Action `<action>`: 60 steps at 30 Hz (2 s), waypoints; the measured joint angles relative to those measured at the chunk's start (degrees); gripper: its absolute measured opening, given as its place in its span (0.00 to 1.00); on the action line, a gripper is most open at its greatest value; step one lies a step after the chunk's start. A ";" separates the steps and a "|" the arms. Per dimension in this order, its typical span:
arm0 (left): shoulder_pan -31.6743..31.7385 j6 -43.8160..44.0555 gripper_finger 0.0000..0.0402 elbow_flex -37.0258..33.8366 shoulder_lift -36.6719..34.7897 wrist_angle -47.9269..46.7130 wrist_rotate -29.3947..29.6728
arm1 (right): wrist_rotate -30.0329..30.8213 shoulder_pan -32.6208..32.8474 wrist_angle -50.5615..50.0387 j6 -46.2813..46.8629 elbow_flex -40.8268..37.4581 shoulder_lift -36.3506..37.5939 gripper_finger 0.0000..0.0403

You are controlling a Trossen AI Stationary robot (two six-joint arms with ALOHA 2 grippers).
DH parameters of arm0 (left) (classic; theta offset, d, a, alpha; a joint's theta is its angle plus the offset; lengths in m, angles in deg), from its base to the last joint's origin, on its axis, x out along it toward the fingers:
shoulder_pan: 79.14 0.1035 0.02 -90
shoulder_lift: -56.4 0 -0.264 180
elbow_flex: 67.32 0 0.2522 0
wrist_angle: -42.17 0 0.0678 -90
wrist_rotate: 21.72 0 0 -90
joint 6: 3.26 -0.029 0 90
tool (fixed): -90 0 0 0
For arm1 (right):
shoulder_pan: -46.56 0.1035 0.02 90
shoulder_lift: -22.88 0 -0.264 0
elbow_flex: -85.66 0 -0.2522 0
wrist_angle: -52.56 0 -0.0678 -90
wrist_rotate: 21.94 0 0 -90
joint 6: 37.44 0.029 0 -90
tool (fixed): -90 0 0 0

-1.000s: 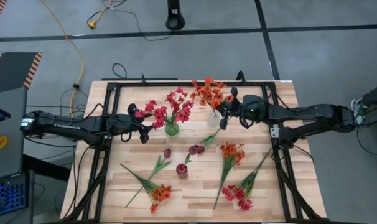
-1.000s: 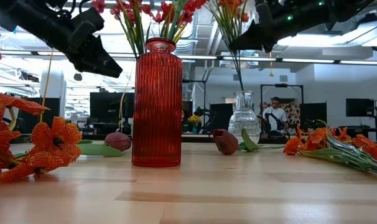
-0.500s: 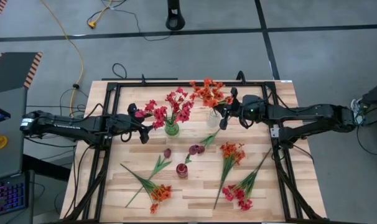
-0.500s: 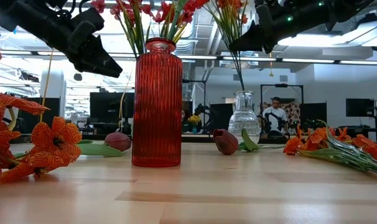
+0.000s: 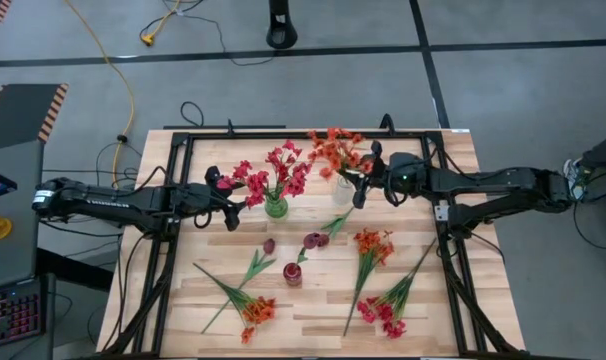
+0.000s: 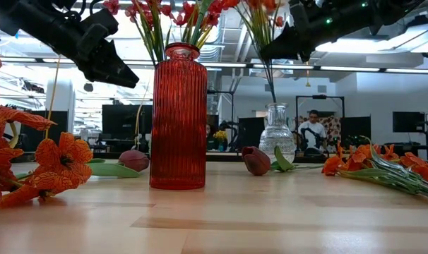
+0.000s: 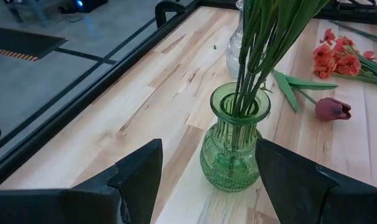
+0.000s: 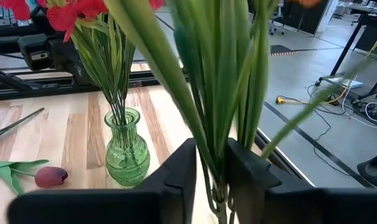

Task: Sort flowers into vase by color
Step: Put the right orange flowers into the transparent vase, then put the red flower into the red vase

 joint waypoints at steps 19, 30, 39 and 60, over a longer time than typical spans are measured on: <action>-0.02 0.00 0.61 0.00 0.00 -0.02 -0.04 | 0.02 -0.02 -36.98 4.70 10.24 0.15 0.51; -0.02 -0.01 0.61 0.00 0.00 -0.01 -0.04 | 0.02 0.05 -51.83 5.98 11.61 0.15 0.51; 0.00 0.05 0.61 0.00 0.00 0.00 -0.04 | -0.07 0.22 -61.75 15.04 11.27 -0.02 0.51; -0.01 0.42 0.61 0.00 0.00 0.00 0.02 | -4.48 12.60 -33.59 14.49 -0.13 -0.89 0.48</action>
